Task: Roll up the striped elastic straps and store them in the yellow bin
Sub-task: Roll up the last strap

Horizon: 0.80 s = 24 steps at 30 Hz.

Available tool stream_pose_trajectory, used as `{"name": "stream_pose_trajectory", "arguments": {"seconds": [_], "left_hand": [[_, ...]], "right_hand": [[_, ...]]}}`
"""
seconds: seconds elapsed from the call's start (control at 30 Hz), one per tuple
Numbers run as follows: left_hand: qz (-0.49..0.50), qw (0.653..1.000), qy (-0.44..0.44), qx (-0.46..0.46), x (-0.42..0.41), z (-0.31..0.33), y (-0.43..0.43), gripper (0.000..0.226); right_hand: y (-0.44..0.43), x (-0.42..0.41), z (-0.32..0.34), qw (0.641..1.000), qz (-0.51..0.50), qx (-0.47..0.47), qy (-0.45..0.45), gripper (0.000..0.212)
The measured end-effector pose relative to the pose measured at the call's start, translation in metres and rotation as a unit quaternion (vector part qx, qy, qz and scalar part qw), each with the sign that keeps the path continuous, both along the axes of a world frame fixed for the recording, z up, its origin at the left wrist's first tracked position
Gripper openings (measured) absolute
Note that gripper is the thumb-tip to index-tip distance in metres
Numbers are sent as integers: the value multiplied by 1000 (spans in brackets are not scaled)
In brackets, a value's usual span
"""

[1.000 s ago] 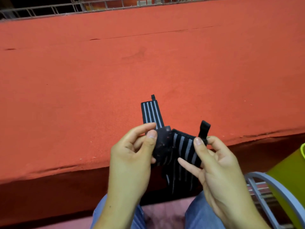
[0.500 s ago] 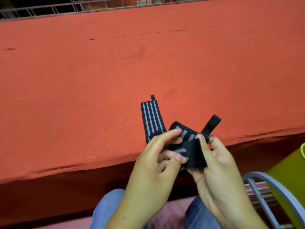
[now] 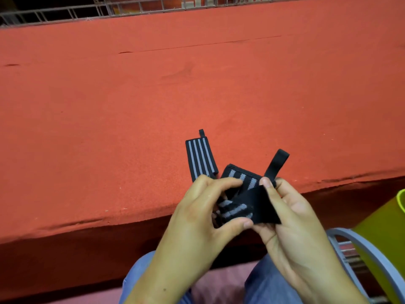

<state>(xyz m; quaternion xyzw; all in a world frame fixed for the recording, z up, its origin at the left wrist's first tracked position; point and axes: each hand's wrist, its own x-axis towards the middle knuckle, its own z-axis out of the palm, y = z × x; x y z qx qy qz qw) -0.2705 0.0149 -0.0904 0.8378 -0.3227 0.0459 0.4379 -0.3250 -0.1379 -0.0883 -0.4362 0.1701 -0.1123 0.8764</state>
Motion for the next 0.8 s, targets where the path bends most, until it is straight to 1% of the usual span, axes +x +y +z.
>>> {"name": "stream_pose_trajectory", "arguments": {"seconds": [0.07, 0.13, 0.2, 0.3, 0.4, 0.5, 0.53, 0.6, 0.73, 0.8], "left_hand": [[10, 1000, 18, -15, 1, 2, 2, 35], [16, 997, 59, -47, 2, 5, 5, 20], [13, 990, 113, -85, 4, 10, 9, 11], [-7, 969, 192, -157, 5, 21, 15, 6], [-12, 934, 280, -223, 3, 29, 14, 9], [-19, 887, 377, -267, 2, 29, 11, 28], [-15, 878, 395, -270, 2, 29, 10, 35], [6, 880, 396, -262, 2, 28, 6, 35], [43, 915, 321, -240, 0, 27, 0, 26], [49, 925, 287, -246, 0, 26, -1, 21]], "right_hand": [[-3, 1, -2, 1000, 9, -10, -1, 28], [-6, 2, -3, 1000, 6, -20, -4, 26], [-9, 3, -5, 1000, 4, -31, -3, 24], [-11, 3, -8, 998, 14, -57, 5, 29], [-8, 3, -8, 996, 38, -83, 2, 33], [-5, 1, -5, 994, 64, -92, -6, 35], [-4, 0, -4, 992, 74, -99, -8, 36], [-4, -1, -2, 990, 86, -108, -12, 37], [-3, 0, 0, 990, 97, -105, -17, 37], [-2, 0, 2, 989, 108, -101, -16, 37]]}}
